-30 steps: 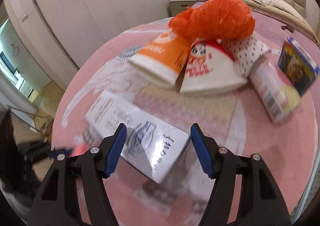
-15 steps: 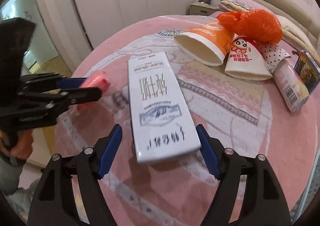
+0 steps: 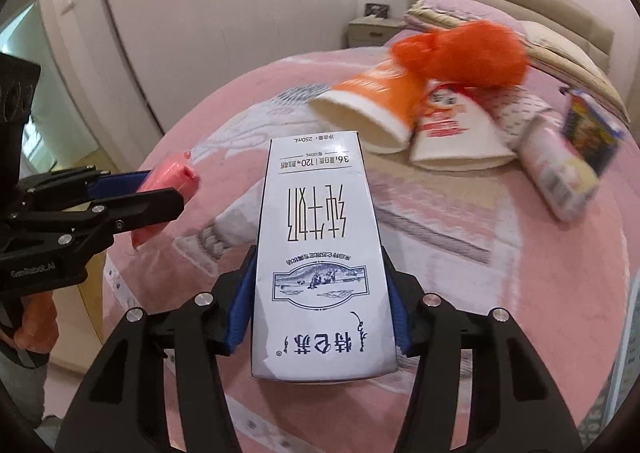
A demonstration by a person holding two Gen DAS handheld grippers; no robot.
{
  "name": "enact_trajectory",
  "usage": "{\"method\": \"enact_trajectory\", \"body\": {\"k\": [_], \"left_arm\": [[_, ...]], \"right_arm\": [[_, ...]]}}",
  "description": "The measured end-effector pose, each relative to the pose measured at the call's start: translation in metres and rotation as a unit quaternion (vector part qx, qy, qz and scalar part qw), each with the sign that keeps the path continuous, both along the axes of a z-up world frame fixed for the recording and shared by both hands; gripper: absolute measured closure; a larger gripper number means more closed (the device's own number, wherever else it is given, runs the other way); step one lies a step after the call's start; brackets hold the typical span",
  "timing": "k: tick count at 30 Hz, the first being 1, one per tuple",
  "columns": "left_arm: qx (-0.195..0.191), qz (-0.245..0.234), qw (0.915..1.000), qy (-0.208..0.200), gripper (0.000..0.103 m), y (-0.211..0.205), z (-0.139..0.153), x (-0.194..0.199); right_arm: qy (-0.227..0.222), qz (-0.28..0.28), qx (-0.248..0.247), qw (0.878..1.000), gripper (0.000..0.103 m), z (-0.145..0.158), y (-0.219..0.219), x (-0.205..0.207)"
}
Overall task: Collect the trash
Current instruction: 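Carry milk carton and pink packet over the blue basket and open both grippers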
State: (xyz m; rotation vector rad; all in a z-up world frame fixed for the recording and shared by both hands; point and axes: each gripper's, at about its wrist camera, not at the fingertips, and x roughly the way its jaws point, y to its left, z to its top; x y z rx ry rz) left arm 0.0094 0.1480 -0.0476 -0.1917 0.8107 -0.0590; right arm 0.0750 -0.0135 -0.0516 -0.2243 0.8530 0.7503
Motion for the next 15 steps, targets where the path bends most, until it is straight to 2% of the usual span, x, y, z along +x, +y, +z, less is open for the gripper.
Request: {"method": "enact_trajectory", "body": {"k": [8,15], "left_arm": [[0.005,-0.054,0.9980,-0.032,0.065,-0.052,0.026,0.032],[0.005,-0.115,0.9914,-0.062,0.065,-0.115,0.052,0.066]], "right_arm": [[-0.057,-0.077,0.016,0.995,0.051,0.044,-0.069,-0.003],[-0.090,-0.175,0.036,0.980,0.051,0.079,-0.147,0.010]]}}
